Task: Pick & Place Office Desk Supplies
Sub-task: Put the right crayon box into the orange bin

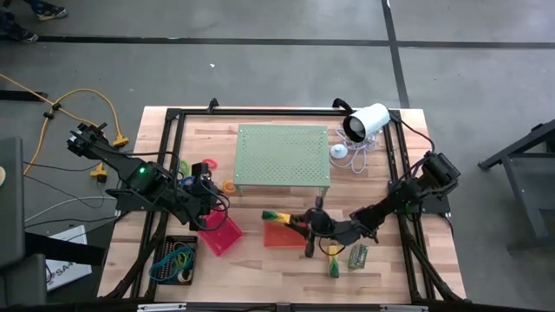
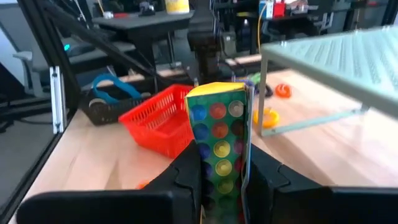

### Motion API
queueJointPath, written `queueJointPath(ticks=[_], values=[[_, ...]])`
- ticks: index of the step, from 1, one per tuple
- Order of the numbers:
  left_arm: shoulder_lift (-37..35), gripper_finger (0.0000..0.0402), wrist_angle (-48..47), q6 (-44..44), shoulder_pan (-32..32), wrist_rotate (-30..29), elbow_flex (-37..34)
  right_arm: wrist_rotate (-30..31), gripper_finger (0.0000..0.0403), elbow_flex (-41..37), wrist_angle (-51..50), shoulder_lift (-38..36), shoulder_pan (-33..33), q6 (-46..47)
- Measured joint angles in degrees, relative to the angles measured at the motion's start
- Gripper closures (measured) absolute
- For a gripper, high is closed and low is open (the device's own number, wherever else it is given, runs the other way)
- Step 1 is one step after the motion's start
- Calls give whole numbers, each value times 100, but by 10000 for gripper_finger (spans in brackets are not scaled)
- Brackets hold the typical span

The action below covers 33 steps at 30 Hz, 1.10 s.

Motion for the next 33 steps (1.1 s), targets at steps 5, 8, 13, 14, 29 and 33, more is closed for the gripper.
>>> queueJointPath(ticks=[5,8,13,14,29,33], values=[[0,263,0,-2,-2,0,0,-120,334,0,-277,0,-1,264],[0,263,-2,-1,-2,0,0,-188,334,0,-480,0,-1,380],[0,263,-2,0,-2,0,0,-229,334,0,-675,2,-3,396],[0,263,-2,-1,-2,0,0,-286,334,0,-685,2,-13,398],[0,263,0,0,-2,0,0,-630,334,0,-1031,4,-54,422],[0,263,0,-2,-2,0,0,-651,334,0,-1078,7,-97,422]])
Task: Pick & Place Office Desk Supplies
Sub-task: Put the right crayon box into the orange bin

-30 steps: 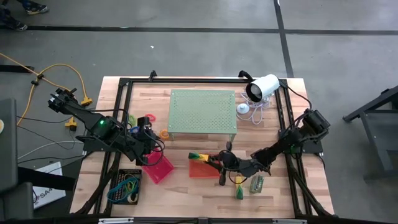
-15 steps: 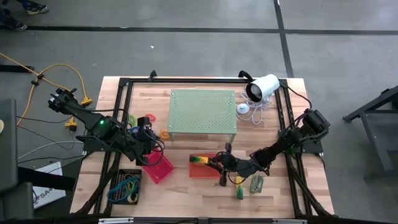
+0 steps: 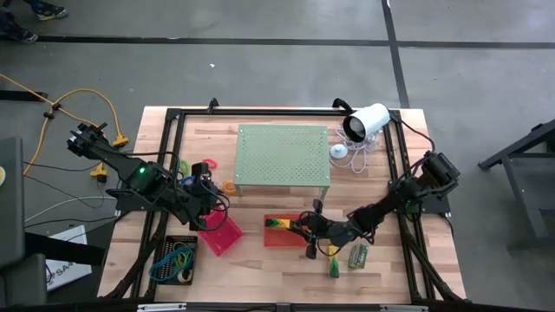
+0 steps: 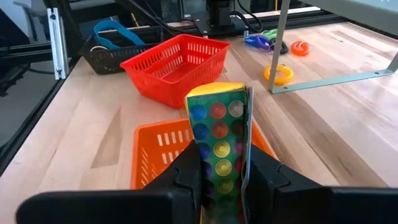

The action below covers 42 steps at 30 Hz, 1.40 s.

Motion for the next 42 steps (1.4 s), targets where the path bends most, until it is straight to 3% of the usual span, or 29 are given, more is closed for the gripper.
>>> queueJointPath(ticks=[16,28,42], values=[[0,263,-1,1,1,0,0,-381,333,0,-218,4,-110,284],[0,263,0,2,2,0,0,-493,288,1,-208,4,-320,278],[0,263,0,2,0,0,0,-567,293,2,-211,4,-321,289]])
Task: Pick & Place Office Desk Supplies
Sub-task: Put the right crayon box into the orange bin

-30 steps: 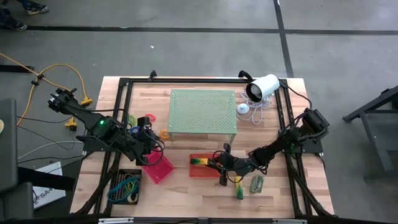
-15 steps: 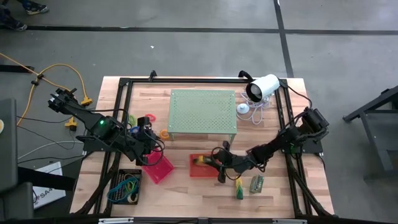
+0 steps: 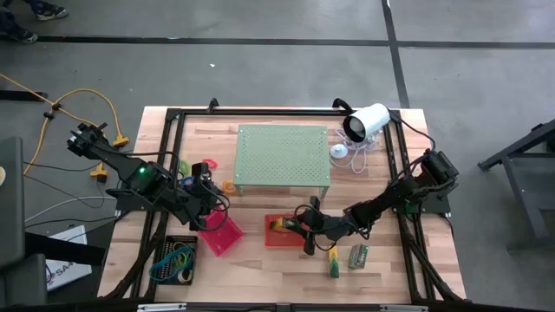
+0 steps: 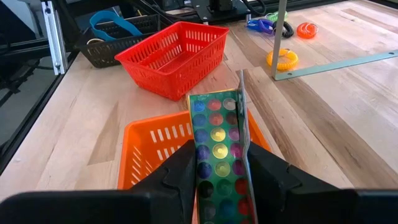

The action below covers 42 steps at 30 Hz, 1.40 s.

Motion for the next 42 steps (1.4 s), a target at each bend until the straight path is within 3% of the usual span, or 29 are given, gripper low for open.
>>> queueJointPath(ticks=[17,26,34,42], values=[[0,263,-2,-2,0,0,0,16,295,1,13,0,1,-23],[0,263,-2,-2,0,0,0,1,332,1,257,-1,-10,-354],[0,263,-2,-2,2,0,0,17,309,2,225,-21,-12,-358],[0,263,-1,-1,1,0,0,65,321,43,-351,-288,-16,-330]])
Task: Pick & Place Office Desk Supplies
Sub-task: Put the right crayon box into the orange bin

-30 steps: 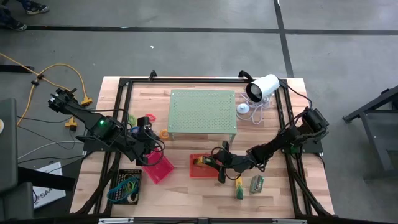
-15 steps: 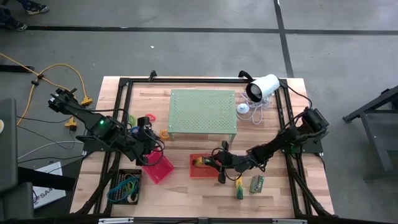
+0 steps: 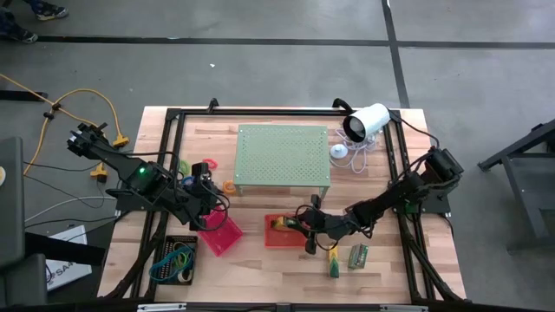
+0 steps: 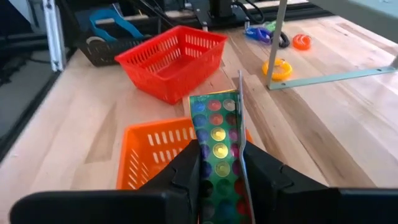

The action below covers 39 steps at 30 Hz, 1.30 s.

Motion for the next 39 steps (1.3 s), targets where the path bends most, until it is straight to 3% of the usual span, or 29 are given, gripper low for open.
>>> queueJointPath(ticks=[9,39], values=[[0,263,-1,-1,1,0,0,-29,319,138,-449,-130,0,45],[0,263,-1,1,-1,0,0,-32,325,132,-8,-77,7,122]])
